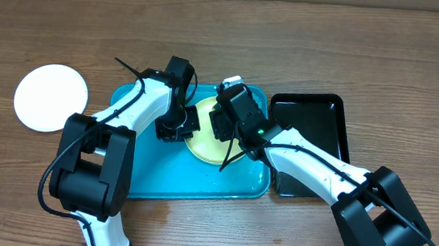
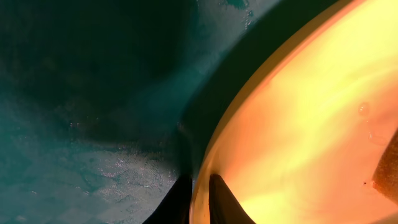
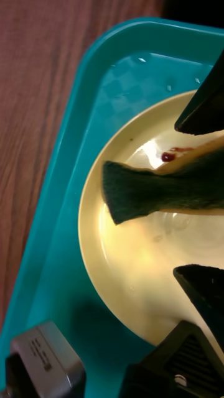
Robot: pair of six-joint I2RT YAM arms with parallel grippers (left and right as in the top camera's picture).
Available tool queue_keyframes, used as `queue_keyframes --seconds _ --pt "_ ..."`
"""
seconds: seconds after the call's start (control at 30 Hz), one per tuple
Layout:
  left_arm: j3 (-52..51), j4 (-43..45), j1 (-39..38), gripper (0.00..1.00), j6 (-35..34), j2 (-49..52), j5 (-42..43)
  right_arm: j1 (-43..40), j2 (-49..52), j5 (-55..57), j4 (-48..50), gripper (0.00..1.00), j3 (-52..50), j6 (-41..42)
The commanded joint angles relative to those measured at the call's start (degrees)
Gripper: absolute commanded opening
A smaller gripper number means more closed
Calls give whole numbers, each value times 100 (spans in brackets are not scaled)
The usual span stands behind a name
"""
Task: Clean dirty plates on tray and stack at the side
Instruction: 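Scrub the yellow plate surface with the sponge in the right gripper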
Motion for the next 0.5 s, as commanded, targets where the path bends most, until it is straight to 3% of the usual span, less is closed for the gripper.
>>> queue_keyframes --seconds 0.0,0.2,0.33,0.47 --pt "-120 -13 44 13 -76 190 -236 -4 140 -2 90 64 4 -894" --pt "-120 -13 44 14 -76 190 -236 -9 435 -4 151 62 4 -1130" --pt "-120 -15 44 14 -76 190 -236 -9 461 -4 175 35 4 -1130" --pt "-120 -15 44 15 -76 190 -236 -9 533 -4 166 34 2 -1213"
